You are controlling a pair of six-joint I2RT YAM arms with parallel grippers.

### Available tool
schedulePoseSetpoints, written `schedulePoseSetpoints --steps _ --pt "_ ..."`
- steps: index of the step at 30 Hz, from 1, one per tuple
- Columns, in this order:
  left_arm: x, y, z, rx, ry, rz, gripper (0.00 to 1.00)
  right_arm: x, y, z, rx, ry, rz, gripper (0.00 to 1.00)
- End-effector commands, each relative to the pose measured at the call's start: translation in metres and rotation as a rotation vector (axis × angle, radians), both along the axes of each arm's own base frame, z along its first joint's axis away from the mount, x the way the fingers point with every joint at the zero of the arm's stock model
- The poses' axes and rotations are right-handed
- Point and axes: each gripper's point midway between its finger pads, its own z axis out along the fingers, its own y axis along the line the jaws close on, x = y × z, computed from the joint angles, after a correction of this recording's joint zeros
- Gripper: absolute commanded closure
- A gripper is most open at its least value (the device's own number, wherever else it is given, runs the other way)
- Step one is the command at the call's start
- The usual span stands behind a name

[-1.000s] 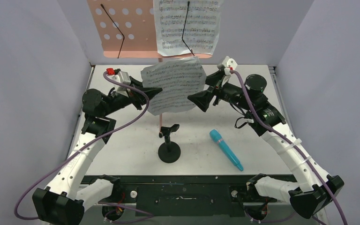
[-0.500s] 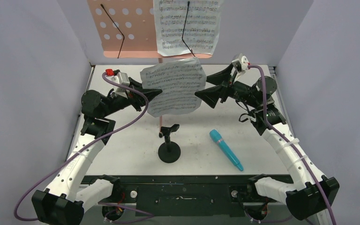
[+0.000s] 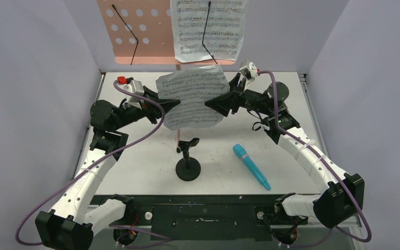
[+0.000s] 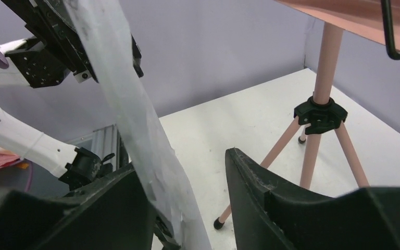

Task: Set up the instrument practice props

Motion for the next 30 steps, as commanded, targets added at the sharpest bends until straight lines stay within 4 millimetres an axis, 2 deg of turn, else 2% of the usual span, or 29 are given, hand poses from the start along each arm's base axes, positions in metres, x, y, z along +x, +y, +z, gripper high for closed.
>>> schedulePoseSetpoints --steps 1,3,4,11,14,21,23,24,26,27,28,30 --pt "-0.009 0.002 0.025 -0.016 -0.078 -0.007 1.0 -0.009 0.008 0.038 0.074 -0.145 0.055 0.61" --pt "-0.008 0.001 0.024 -0.015 -0.075 -0.008 1.0 -0.008 0.01 0.039 0.075 -0.146 0.073 0.73" --pt "-0.008 0.001 0.023 -0.014 -0.072 -0.008 1.0 -0.008 0.011 0.039 0.074 -0.147 0.077 0.75" --pt "-0.005 0.001 0.022 -0.016 -0.068 -0.002 1.0 -0.01 0.01 0.045 0.086 -0.16 0.079 0.76" --pt "-0.003 -0.001 0.019 -0.011 -0.059 -0.009 1.0 -0.013 0.009 0.047 0.085 -0.166 0.081 0.94" --pt "0.003 -0.005 0.02 -0.021 -0.057 -0.005 1.0 -0.014 0.007 0.045 0.079 -0.157 0.067 0.95" --pt "0.005 -0.005 0.019 -0.021 -0.056 -0.002 0.97 -0.015 0.006 0.044 0.073 -0.159 0.067 0.95" --pt "0.006 -0.005 0.019 -0.022 -0.054 0.002 0.94 -0.014 0.006 0.043 0.068 -0.161 0.065 0.95" --pt "0.008 -0.004 0.019 -0.025 -0.062 0.013 0.77 -0.013 0.006 0.043 0.058 -0.172 0.057 0.95" --pt "0.01 -0.003 0.019 -0.03 -0.066 0.027 0.71 -0.013 0.005 0.044 0.054 -0.174 0.053 0.95" --pt "0.013 -0.001 0.021 -0.044 -0.071 0.049 0.56 -0.013 0.005 0.046 0.049 -0.184 0.051 0.95" --pt "0.019 0.004 0.024 -0.087 -0.073 0.098 0.39 -0.011 0.005 0.048 0.039 -0.198 0.049 0.95"
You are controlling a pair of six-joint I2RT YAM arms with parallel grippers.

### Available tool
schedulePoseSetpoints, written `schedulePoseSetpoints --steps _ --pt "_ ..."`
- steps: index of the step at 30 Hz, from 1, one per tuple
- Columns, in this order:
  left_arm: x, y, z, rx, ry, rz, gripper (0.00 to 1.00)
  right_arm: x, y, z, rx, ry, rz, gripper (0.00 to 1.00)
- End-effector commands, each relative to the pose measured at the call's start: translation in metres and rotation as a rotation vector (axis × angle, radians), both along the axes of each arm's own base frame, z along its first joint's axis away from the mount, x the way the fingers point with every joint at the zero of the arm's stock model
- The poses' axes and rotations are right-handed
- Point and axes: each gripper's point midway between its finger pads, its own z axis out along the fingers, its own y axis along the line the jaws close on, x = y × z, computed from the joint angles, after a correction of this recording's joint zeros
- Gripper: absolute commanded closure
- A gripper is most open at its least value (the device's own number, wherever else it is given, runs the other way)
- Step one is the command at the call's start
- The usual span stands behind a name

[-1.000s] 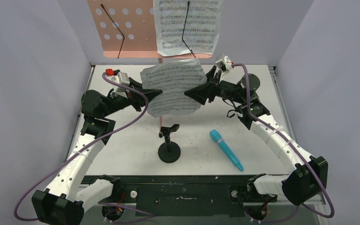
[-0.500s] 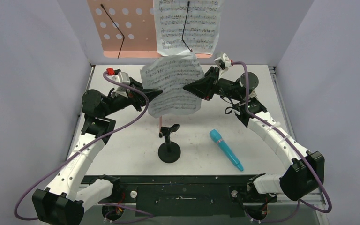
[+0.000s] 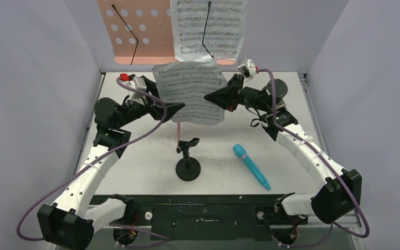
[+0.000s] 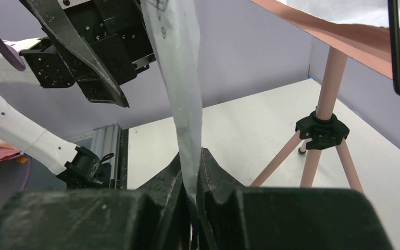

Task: Set up the instrument practice props

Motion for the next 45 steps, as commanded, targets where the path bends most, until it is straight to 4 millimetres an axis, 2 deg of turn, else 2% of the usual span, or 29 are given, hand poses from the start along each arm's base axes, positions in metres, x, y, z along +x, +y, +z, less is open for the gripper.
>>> schedulePoseSetpoints --steps 1,4,10,14,17,21,25,28,33,37,40,45 --pt "0.007 0.011 0.028 -0.102 -0.089 0.099 0.32 -0.013 -0.004 0.044 0.025 -0.172 0.002 0.95" --pt "0.01 0.014 0.031 -0.128 -0.103 0.114 0.2 -0.012 -0.005 0.046 0.021 -0.179 -0.004 0.95" --pt "0.008 0.012 0.026 -0.144 -0.07 0.098 0.03 -0.019 -0.004 0.043 0.007 -0.176 0.036 0.95" --pt "0.008 0.013 0.017 -0.152 -0.032 0.097 0.04 -0.023 -0.007 0.045 -0.013 -0.202 0.025 0.95" --pt "0.018 0.021 0.004 -0.157 0.047 0.163 0.04 -0.02 -0.009 0.046 -0.028 -0.207 0.007 0.95" --pt "0.034 0.034 -0.02 -0.098 0.196 0.249 0.04 -0.015 -0.008 0.049 -0.036 -0.191 -0.003 0.95" --pt "0.038 0.042 -0.052 -0.012 0.237 0.292 0.04 -0.018 -0.009 0.044 -0.045 -0.205 0.001 0.95" --pt "0.044 0.058 -0.069 0.019 0.292 0.381 0.04 -0.018 -0.009 0.048 -0.049 -0.218 -0.001 0.95" --pt "0.054 0.09 -0.089 0.054 0.366 0.548 0.04 -0.016 -0.007 0.067 -0.033 -0.253 -0.001 0.95" --pt "0.056 0.106 -0.103 0.092 0.426 0.615 0.04 -0.02 -0.007 0.089 -0.009 -0.285 0.011 0.95" --pt "0.059 0.12 -0.107 0.102 0.466 0.68 0.04 -0.023 -0.008 0.103 0.006 -0.308 0.013 0.95" --pt "0.068 0.153 -0.106 0.082 0.564 0.836 0.04 -0.024 -0.007 0.124 0.04 -0.355 0.021 0.95"
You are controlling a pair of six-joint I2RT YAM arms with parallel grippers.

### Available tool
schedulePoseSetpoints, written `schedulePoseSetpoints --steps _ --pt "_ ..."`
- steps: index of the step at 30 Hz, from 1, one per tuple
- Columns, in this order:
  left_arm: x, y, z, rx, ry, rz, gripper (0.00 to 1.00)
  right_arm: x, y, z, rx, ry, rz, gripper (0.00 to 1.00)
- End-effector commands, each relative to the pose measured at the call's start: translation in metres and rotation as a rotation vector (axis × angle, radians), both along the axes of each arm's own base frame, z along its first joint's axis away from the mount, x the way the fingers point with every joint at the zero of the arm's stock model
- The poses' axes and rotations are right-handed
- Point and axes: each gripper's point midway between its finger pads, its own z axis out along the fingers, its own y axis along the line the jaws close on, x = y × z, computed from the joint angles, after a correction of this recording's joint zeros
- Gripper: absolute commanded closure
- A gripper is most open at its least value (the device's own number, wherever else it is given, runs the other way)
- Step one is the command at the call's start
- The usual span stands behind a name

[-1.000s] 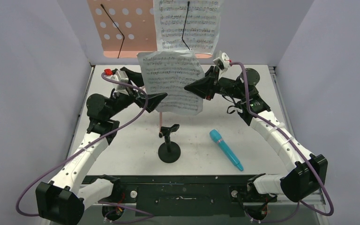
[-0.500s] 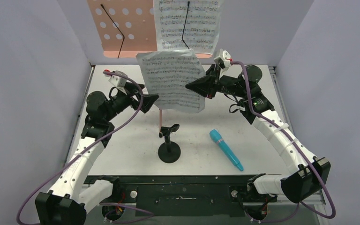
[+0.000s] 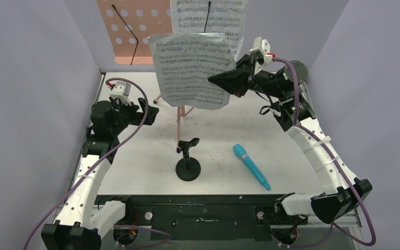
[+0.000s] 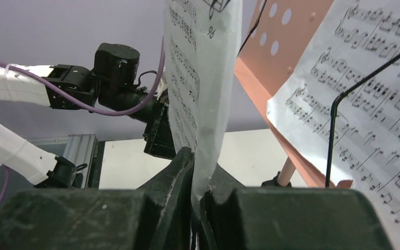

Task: Set up the instrument practice props

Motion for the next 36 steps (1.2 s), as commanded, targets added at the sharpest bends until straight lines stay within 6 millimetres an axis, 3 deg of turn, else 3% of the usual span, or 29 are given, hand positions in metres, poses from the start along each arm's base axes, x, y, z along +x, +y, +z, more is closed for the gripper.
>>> schedulePoseSetpoints --steps 1,8,12,16,19,24,31,36 --pt "0.009 0.036 0.025 0.01 0.029 0.176 0.03 -0.007 0.004 0.033 0.053 -0.107 0.036 0.95" --pt "0.008 0.077 0.042 0.055 0.044 0.363 0.04 -0.003 0.006 0.064 0.13 -0.151 0.04 0.95" --pt "0.006 0.107 0.068 0.066 0.03 0.481 0.03 0.001 0.004 0.077 0.163 -0.164 0.007 0.95" --pt "0.003 0.122 0.1 0.092 -0.034 0.542 0.03 0.008 0.002 0.087 0.209 -0.158 -0.042 0.95" --pt "0.002 0.122 0.128 0.076 -0.088 0.543 0.03 0.015 0.002 0.094 0.245 -0.149 -0.074 0.95" --pt "0.004 0.105 0.168 0.078 -0.158 0.439 0.03 0.019 0.004 0.105 0.287 -0.153 -0.088 0.95" --pt "-0.012 0.106 0.235 0.061 -0.316 0.451 0.0 0.02 0.008 0.109 0.302 -0.167 -0.103 0.95" --pt "-0.016 0.086 0.269 -0.062 -0.385 0.367 0.09 0.015 0.01 0.114 0.309 -0.184 -0.098 0.95"
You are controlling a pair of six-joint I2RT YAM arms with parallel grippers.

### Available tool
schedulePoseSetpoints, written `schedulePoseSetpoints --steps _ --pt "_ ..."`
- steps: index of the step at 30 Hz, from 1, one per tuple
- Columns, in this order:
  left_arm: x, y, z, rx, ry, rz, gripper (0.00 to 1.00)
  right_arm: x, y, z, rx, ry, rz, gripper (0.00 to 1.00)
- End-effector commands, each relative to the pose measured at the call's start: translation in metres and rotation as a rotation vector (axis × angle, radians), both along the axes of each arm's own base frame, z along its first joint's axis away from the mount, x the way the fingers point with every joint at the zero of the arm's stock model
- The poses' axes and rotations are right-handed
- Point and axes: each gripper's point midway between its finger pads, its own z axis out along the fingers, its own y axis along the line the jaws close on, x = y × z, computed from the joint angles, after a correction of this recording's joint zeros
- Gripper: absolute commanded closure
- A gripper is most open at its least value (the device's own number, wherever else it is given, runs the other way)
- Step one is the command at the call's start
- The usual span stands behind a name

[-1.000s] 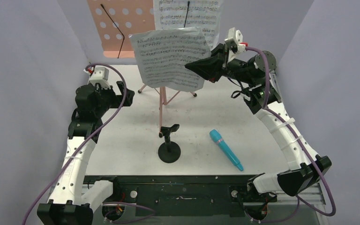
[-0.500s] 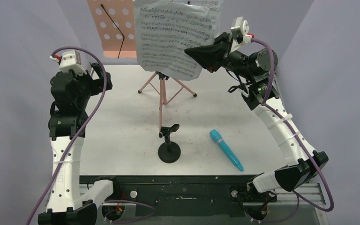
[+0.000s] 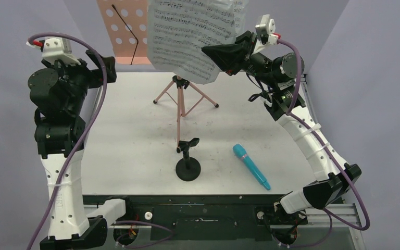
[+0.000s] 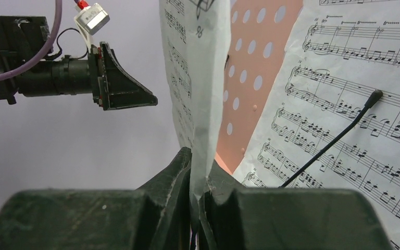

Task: Set up the instrument practice props

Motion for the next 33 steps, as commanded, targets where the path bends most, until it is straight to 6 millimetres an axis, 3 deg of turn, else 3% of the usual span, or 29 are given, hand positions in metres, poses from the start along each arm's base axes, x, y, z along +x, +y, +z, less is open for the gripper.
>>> schedulePoseSetpoints --steps 1,7,10,14,18,25,33 --pt "-0.009 -0.022 0.052 -0.077 -0.136 -0.118 0.09 -0.016 -0.006 0.036 0.064 -0.117 -0.015 0.95" --pt "-0.001 -0.06 0.069 -0.206 -0.145 -0.34 0.14 -0.02 -0.003 0.036 0.063 -0.094 -0.013 0.95" --pt "0.004 -0.069 0.073 -0.304 -0.143 -0.396 0.18 -0.021 -0.002 0.035 0.058 -0.087 -0.02 0.95" --pt "0.008 -0.075 0.077 -0.42 -0.171 -0.439 0.19 -0.023 -0.002 0.035 0.065 -0.079 -0.026 0.95" --pt "0.016 -0.077 0.068 -0.461 -0.157 -0.449 0.23 -0.024 -0.003 0.037 0.091 -0.059 -0.026 0.95" --pt "0.03 -0.075 0.059 -0.547 -0.154 -0.429 0.39 -0.026 -0.001 0.034 0.085 -0.048 -0.025 0.95" --pt "0.041 -0.081 0.05 -0.576 -0.136 -0.424 0.41 -0.026 -0.004 0.031 0.069 -0.044 -0.051 0.95"
